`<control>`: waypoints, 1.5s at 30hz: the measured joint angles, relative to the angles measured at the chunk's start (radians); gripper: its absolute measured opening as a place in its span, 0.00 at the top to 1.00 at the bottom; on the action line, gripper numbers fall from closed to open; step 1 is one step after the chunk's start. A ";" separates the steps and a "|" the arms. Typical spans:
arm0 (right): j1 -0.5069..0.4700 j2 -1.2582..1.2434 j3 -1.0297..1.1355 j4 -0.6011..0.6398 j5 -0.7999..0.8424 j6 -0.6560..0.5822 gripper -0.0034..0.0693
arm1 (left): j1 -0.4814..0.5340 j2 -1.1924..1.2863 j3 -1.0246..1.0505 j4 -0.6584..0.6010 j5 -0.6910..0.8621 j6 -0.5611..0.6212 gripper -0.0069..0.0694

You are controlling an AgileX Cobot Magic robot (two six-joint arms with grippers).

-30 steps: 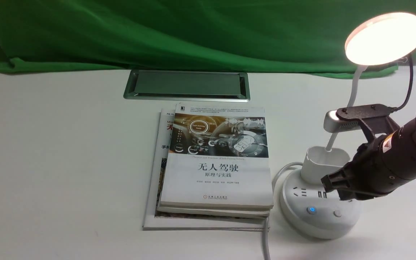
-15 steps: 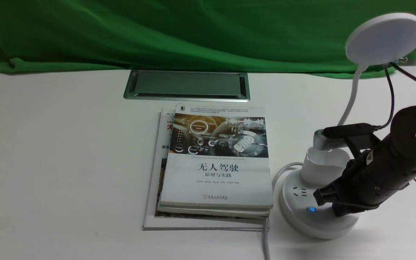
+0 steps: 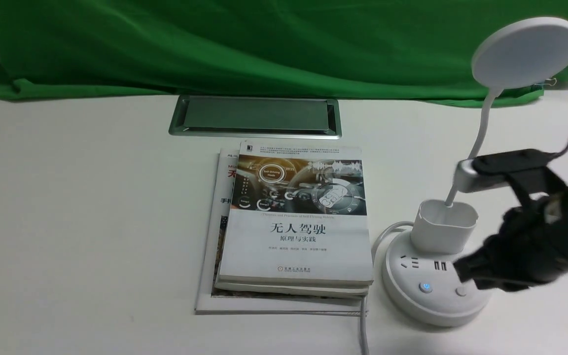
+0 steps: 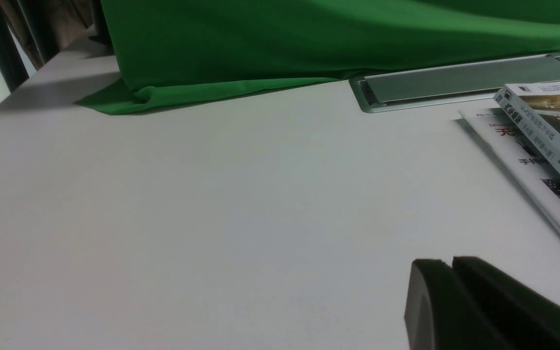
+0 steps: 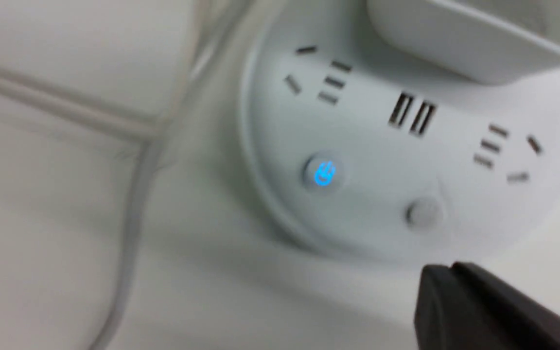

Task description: Turn off the desk lamp on the white desktop by hand.

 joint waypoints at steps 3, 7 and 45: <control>0.020 -0.123 0.052 0.000 0.039 0.001 0.90 | 0.000 0.000 0.000 0.000 0.000 0.000 0.88; 0.025 -0.249 0.076 0.001 0.125 0.007 0.90 | 0.000 0.000 0.000 0.000 0.000 0.000 0.88; -0.307 -1.365 0.873 -0.031 -0.544 -0.134 0.87 | 0.000 0.000 0.000 0.004 -0.002 -0.001 0.88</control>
